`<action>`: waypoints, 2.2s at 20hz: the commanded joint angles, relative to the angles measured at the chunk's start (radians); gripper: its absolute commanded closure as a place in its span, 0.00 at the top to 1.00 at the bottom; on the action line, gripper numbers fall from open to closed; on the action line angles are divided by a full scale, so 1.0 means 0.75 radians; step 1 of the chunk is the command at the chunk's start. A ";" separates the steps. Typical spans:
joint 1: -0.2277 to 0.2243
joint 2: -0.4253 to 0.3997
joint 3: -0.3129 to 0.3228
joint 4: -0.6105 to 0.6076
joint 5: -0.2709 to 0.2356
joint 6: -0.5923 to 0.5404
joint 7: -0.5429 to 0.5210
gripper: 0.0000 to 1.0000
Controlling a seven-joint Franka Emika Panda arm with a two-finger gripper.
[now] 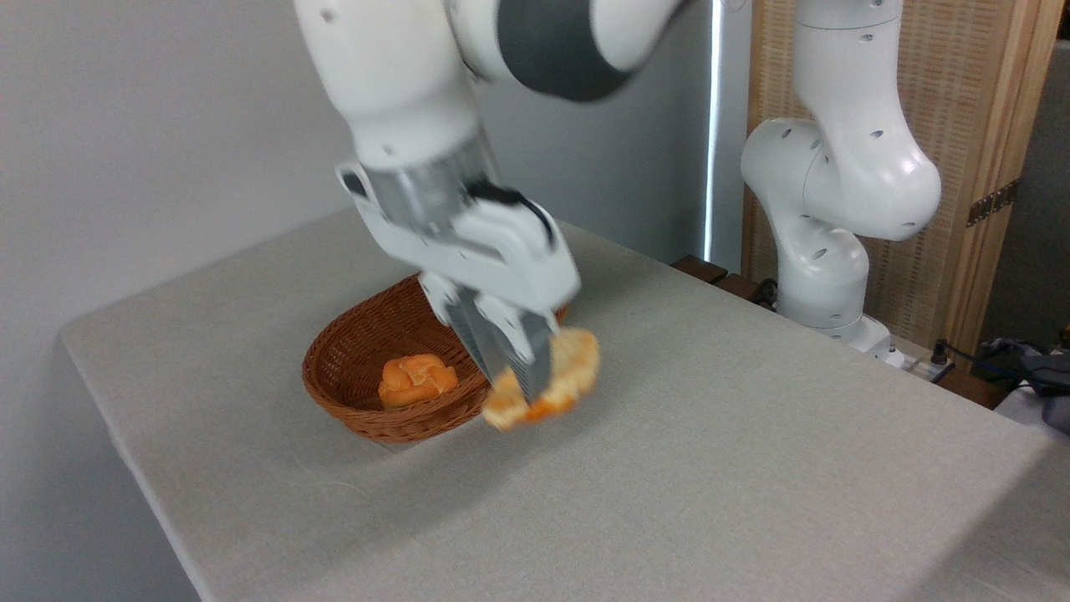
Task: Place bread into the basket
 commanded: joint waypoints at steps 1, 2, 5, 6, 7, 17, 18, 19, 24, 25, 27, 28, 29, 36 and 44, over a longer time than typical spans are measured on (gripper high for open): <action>0.001 -0.020 -0.178 0.084 -0.064 -0.102 -0.107 0.41; 0.001 -0.030 -0.229 0.084 -0.064 -0.100 -0.140 0.41; 0.001 -0.030 -0.356 0.102 -0.099 -0.100 -0.236 0.41; 0.001 -0.032 -0.391 0.106 -0.107 -0.100 -0.257 0.43; 0.001 -0.032 -0.427 0.106 -0.103 -0.098 -0.275 0.47; 0.007 -0.024 -0.456 0.106 -0.107 0.041 -0.284 1.00; 0.009 -0.024 -0.456 0.106 -0.105 0.047 -0.284 1.00; 0.014 -0.024 -0.456 0.106 -0.103 0.047 -0.284 1.00; 0.014 -0.024 -0.456 0.104 -0.093 0.045 -0.294 1.00; 0.014 -0.024 -0.456 0.104 -0.095 0.047 -0.290 1.00; 0.014 -0.024 -0.456 0.104 -0.093 0.047 -0.282 1.00; 0.014 -0.024 -0.456 0.104 -0.091 0.047 -0.280 1.00; 0.014 -0.024 -0.456 0.106 -0.091 0.047 -0.280 1.00; 0.016 -0.036 -0.205 0.111 -0.077 0.064 -0.141 1.00; 0.016 -0.061 -0.048 0.111 -0.052 0.066 -0.008 1.00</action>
